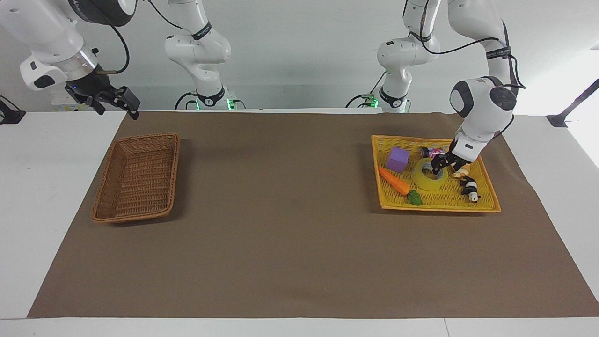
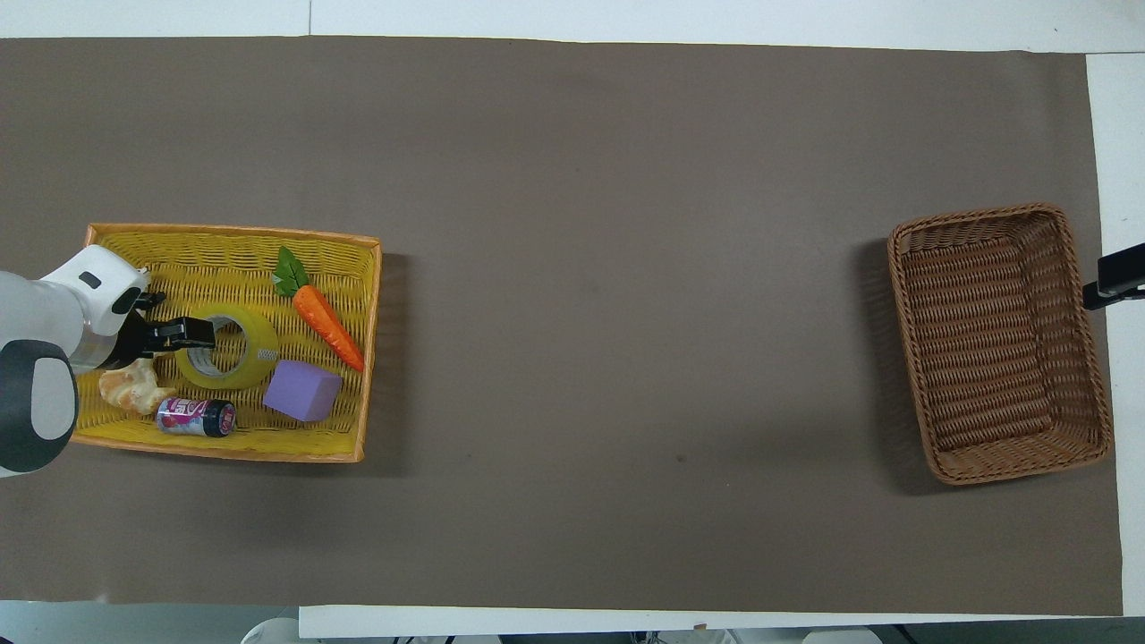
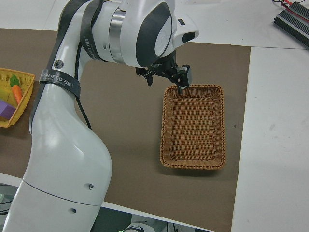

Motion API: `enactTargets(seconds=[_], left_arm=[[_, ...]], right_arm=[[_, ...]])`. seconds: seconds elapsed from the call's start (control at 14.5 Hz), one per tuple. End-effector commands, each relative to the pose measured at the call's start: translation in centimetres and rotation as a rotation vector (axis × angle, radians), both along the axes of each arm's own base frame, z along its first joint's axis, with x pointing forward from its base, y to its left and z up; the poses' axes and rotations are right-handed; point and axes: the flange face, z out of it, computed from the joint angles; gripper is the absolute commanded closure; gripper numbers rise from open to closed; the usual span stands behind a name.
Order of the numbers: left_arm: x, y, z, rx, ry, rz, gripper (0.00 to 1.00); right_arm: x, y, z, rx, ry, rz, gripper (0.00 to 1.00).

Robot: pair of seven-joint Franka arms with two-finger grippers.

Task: Move tape to another basket
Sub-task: 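Close the left gripper on the tape roll's rim and lift it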

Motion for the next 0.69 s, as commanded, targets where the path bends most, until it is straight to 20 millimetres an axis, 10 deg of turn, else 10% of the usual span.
enactTargets(seconds=[0.0, 0.41, 0.62], left_arm=[[0.0, -0.1, -1.2, 0.008, -0.002, -0.028, 0.19], [0.1, -0.2, -3.8, 0.003, 0.023, -0.030, 0.24], [-0.1, -0.4, -3.8, 0.003, 0.036, -0.033, 0.77]], right_arm=[[-0.6, -0.1, 0.1, 0.006, 0.005, 0.014, 0.01], [-0.6, -0.1, 0.2, 0.005, 0.003, 0.014, 0.01], [-0.5, -0.1, 0.1, 0.006, 0.005, 0.015, 0.01]])
